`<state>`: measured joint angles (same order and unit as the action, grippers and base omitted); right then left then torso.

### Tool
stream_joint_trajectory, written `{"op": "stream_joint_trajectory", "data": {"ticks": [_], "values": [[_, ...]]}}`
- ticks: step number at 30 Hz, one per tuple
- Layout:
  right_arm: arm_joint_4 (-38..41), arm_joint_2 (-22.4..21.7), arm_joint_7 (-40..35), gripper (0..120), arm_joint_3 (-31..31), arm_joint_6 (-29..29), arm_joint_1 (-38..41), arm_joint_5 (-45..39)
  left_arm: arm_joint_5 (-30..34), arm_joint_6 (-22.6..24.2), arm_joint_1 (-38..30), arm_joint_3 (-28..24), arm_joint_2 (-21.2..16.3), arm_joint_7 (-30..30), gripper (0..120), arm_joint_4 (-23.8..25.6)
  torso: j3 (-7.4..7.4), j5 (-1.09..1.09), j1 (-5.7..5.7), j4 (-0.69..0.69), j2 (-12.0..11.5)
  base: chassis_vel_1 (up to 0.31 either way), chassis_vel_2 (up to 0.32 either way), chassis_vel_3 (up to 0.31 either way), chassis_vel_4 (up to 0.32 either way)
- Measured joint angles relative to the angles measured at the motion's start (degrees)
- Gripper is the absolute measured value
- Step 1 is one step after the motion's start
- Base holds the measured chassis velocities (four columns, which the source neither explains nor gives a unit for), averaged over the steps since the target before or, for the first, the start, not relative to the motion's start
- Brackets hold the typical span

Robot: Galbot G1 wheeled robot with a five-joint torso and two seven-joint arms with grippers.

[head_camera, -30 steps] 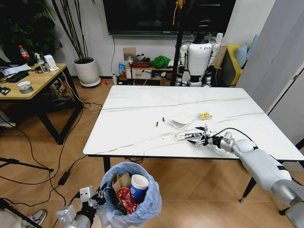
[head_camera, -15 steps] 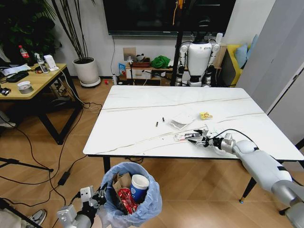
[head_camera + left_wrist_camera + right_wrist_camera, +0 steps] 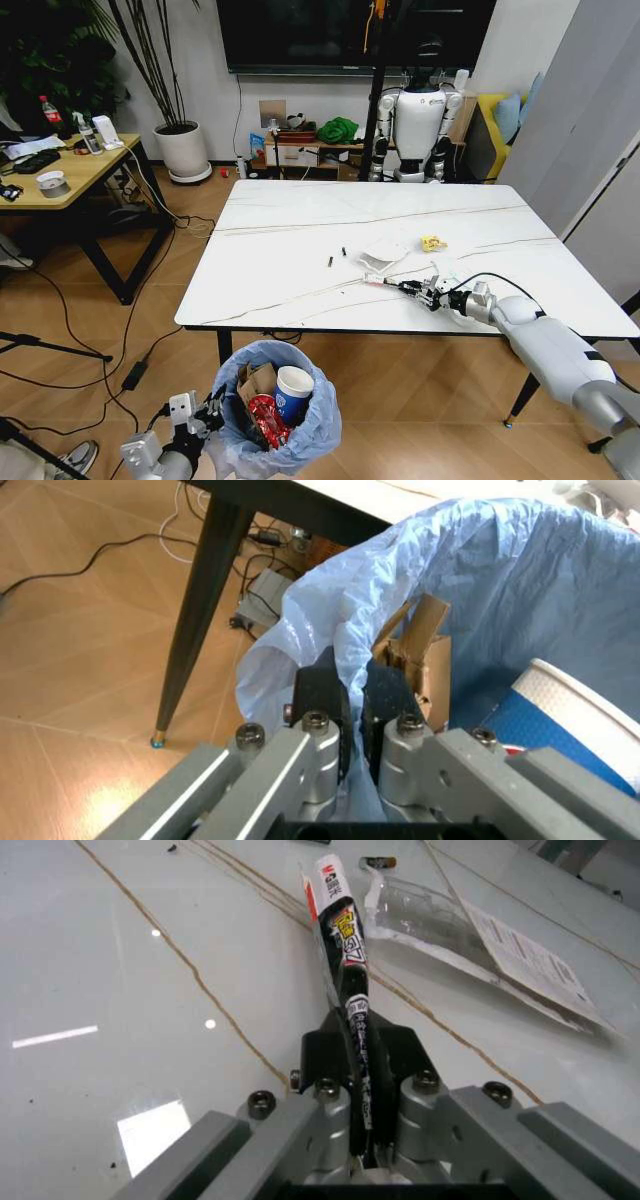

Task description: Pick up the trash bin and place the trash from the table into it.

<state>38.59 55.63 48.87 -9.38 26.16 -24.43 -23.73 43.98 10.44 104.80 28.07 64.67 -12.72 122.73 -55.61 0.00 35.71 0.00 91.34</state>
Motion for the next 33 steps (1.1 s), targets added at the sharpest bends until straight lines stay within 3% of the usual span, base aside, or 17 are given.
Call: {"op": "stream_joint_trajectory", "data": {"ticks": [9,14,16,21,33], "values": [[5.6,-2.0,0.1,0,0.6,-0.1,-1.6,-1.3,0.3,0.0,-1.0,-0.3,0.0,-0.2,0,-0.1,-0.01,0.01,0.00,0.00,0.0,0.000,0.000,0.000,0.000],[13.5,-4.8,-0.2,0,1.6,-1.2,-3.4,-4.3,0.4,0.0,-2.0,-0.9,0.0,-0.2,0,-0.3,-0.01,0.01,0.00,0.00,0.0,0.000,0.000,0.000,0.000],[18.1,-6.7,-0.4,0,2.2,-1.7,-4.5,-5.6,0.5,0.0,-2.7,-1.2,0.0,-0.3,0,-0.7,0.00,-0.01,0.00,0.00,0.0,0.000,0.000,0.000,0.000],[37.8,-16.2,-2.5,0,5.3,-3.1,-10.7,-9.9,0.8,0.1,-3.8,-1.9,-0.1,-0.3,0,-1.2,0.00,-0.03,0.01,-0.04,0.0,0.000,0.000,0.000,0.000],[60.0,-24.7,-3.0,0,2.2,-2.9,-16.0,-5.6,-0.3,0.2,-1.3,-1.5,3.4,-0.6,0,-0.1,0.00,0.01,0.00,0.01,0.0,0.000,0.000,0.000,0.000]]}}
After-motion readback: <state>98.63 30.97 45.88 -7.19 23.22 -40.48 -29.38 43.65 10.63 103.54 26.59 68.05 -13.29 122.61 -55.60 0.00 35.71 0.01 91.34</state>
